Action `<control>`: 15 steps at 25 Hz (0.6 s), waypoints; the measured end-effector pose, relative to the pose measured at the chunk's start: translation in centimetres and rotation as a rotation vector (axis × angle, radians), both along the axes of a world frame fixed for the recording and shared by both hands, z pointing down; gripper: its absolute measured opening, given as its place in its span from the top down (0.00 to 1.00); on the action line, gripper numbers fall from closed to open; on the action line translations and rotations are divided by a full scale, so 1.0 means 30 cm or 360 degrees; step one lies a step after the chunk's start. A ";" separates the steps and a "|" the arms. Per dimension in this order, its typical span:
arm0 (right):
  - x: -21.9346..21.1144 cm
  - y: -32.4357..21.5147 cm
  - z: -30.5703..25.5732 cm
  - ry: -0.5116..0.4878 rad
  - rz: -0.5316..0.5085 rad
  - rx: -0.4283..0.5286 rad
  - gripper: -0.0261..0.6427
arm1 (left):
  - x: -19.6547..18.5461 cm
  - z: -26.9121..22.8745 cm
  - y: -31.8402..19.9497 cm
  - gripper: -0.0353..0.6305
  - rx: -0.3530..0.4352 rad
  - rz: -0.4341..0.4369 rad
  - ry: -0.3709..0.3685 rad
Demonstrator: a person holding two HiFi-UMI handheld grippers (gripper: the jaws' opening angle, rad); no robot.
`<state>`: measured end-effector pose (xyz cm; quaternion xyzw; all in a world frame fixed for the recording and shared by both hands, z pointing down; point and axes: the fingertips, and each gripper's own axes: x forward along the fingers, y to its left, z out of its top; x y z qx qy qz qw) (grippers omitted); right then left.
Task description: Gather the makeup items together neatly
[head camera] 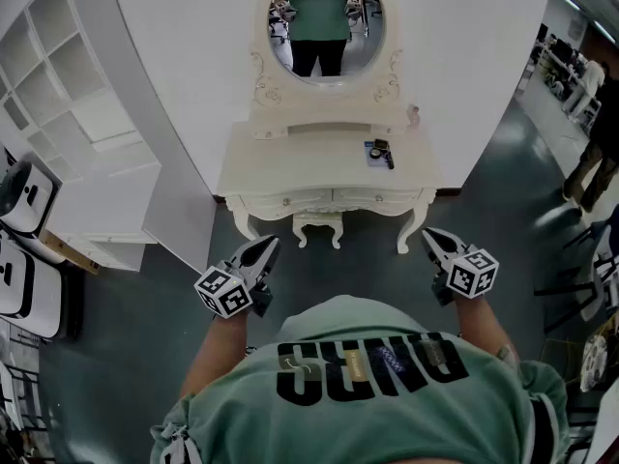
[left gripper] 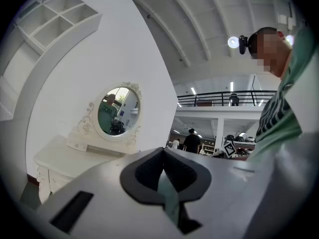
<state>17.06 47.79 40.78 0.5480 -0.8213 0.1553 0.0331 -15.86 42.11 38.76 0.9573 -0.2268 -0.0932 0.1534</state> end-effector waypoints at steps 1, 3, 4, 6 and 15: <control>0.011 0.000 0.003 0.0003 -0.0003 -0.0002 0.98 | 0.011 0.000 0.001 0.93 0.0003 -0.0003 0.0003; 0.031 0.003 0.007 0.0007 -0.0009 -0.0005 0.98 | 0.031 0.001 0.004 0.93 0.0008 -0.0008 0.0006; 0.039 0.004 0.008 0.0009 -0.0011 -0.0005 0.98 | 0.040 0.002 0.005 0.93 0.0009 -0.0009 0.0006; 0.050 0.005 0.003 0.0012 -0.0016 -0.0002 0.98 | 0.053 0.004 0.007 0.93 0.0007 -0.0013 0.0006; 0.108 0.028 0.015 -0.0020 -0.0071 -0.0042 0.98 | 0.153 0.003 0.014 0.93 -0.0008 -0.0009 -0.0008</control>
